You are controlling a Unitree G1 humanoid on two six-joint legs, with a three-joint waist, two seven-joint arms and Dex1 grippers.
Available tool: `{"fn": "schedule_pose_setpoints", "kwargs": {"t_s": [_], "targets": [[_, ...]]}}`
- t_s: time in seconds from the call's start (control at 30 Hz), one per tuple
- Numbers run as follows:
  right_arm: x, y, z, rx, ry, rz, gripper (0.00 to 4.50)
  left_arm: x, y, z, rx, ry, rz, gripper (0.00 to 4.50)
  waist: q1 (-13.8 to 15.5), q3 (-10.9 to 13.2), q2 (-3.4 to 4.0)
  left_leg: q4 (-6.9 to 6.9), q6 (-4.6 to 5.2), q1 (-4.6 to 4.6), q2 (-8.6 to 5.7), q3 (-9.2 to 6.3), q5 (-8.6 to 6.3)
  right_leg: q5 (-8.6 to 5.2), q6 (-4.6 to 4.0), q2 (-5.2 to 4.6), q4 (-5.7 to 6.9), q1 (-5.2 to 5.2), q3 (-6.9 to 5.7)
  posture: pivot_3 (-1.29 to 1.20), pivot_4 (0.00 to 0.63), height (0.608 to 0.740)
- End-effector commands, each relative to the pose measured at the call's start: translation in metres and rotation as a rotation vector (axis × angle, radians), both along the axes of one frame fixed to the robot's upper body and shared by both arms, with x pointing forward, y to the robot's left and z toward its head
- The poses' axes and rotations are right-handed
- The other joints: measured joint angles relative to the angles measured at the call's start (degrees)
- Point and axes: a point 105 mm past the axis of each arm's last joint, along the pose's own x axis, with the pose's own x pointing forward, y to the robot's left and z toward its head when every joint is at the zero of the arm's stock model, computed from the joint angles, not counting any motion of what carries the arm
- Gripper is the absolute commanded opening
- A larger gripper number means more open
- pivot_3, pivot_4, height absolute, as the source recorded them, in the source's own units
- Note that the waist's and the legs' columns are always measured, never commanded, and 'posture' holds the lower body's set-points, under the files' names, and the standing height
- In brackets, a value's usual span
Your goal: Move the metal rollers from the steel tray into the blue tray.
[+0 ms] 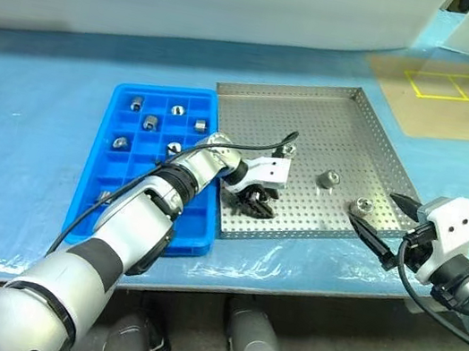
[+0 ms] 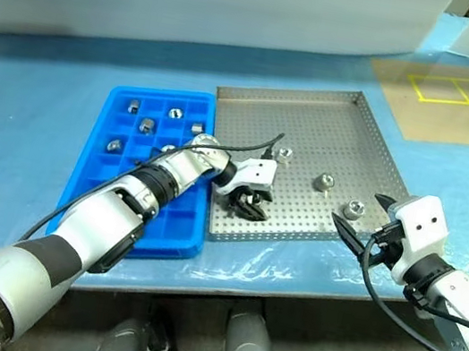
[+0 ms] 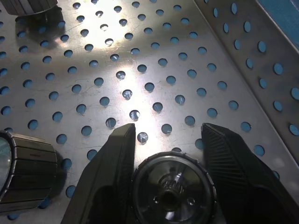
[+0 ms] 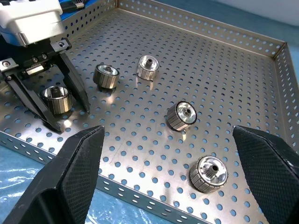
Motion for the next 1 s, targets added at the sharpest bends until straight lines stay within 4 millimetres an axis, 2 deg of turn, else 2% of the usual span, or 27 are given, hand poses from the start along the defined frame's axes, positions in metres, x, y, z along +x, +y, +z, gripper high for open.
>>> {"fn": "schedule_pose_setpoints", "kwargs": {"t_s": [0.03, 0.1, 0.13, 0.23, 0.37, 0.47, 0.6, 0.67, 0.83, 0.9, 1.0], "targets": [[0.003, 0.003, 0.009, -0.021, -0.045, 0.023, 4.50, 0.001, 0.006, -0.003, -0.008, 0.021, 0.019, 2.37, 0.02, 0.00, 0.00, 0.00, 0.00, 0.00, 0.00, 0.00, 0.00, 0.00, 0.00, 0.00, 0.00, 0.00, -0.01, -0.67, 0.150, 0.740], [0.005, 0.006, 0.008, -0.016, -0.046, 0.034, 4.50, 0.003, 0.003, 0.009, -0.073, 0.014, 0.025, 2.37, 0.02, 0.00, 0.00, 0.00, 0.00, 0.00, 0.00, -0.01, 0.00, 0.00, 0.00, 0.00, 0.00, 0.00, -0.02, -0.66, 0.150, 0.740], [0.006, 0.007, 0.008, -0.015, -0.048, 0.038, 4.50, 0.005, 0.000, 0.018, -0.118, -0.002, 0.032, 2.04, 0.02, 0.01, 0.00, 0.00, 0.00, 0.00, 0.01, -0.01, 0.00, 0.00, 0.00, 0.00, 0.00, 0.00, -0.02, -0.65, 0.150, 0.740], [0.009, 0.008, 0.010, -0.013, -0.057, 0.046, 4.50, 0.006, -0.002, 0.039, -0.229, -0.008, 0.025, 2.04, 0.16, 0.03, 0.00, -0.01, 0.00, -0.09, 0.00, -0.01, 0.00, 0.00, 0.00, -0.01, 0.00, -0.08, -0.02, -0.64, 0.150, 0.740], [0.016, 0.010, 0.017, -0.010, -0.079, 0.064, 4.50, 0.003, 0.009, 0.046, -0.247, -0.028, 0.005, 2.04, 0.24, 0.03, 0.00, -0.07, 0.04, -0.12, -0.10, -0.01, -0.02, 0.19, -0.33, -0.16, 0.01, -0.07, -0.05, -0.62, 0.150, 0.740], [0.020, 0.012, 0.023, 0.000, -0.095, 0.083, 4.50, 0.008, 0.019, 0.055, -0.260, -0.080, 0.041, 2.04, 0.32, 0.03, 0.00, -0.10, 0.07, -0.12, -0.10, -0.01, -0.02, 0.21, -0.36, -0.19, 0.01, -0.08, -0.11, -0.60, 0.150, 0.740], [0.027, 0.020, 0.036, 0.007, -0.122, 0.134, 4.50, 0.015, 0.031, 0.089, -0.345, -0.227, 0.077, 2.04, 0.55, 0.06, 0.01, -0.10, 0.22, -0.16, -0.09, -0.01, 0.07, 0.22, -0.37, -0.21, 0.03, -0.11, -0.17, -0.56, 0.150, 0.740], [0.030, 0.032, 0.042, 0.021, -0.131, 0.201, 4.50, 0.013, 0.041, 0.104, -0.352, -0.310, 0.071, 2.04, 0.68, 0.06, 0.03, -0.10, 0.22, -0.16, -0.10, -0.01, 0.07, 0.22, -0.38, -0.23, 0.05, -0.10, -0.18, -0.53, 0.150, 0.740], [0.042, 0.074, 0.049, 0.049, -0.123, 0.399, 4.50, -0.003, 0.070, 0.134, -0.465, -0.287, 0.109, 2.04, 1.88, 0.08, 0.03, -0.10, 0.22, -0.05, 0.00, -0.01, 0.08, 0.23, -0.40, -0.21, 0.21, -0.10, -0.20, -0.42, 0.150, 0.740], [0.048, 0.094, 0.052, 0.066, -0.128, 0.488, 4.50, -0.009, 0.084, 0.136, -0.474, -0.255, 0.138, 2.04, 2.51, 0.09, 0.05, -0.10, 0.16, -0.05, 0.06, -0.02, 0.11, 0.23, -0.41, -0.20, 0.36, -0.15, -0.25, -0.37, 0.150, 0.740], [0.057, 0.128, 0.054, 0.073, -0.129, 0.634, 4.50, -0.007, 0.108, 0.131, -0.444, -0.254, 0.243, 2.04, 4.42, 0.14, 0.08, -0.09, -0.11, -0.08, 0.12, -0.02, 0.29, 0.22, -0.41, -0.19, 0.81, -0.47, -0.19, -0.28, 0.150, 0.740]]}}
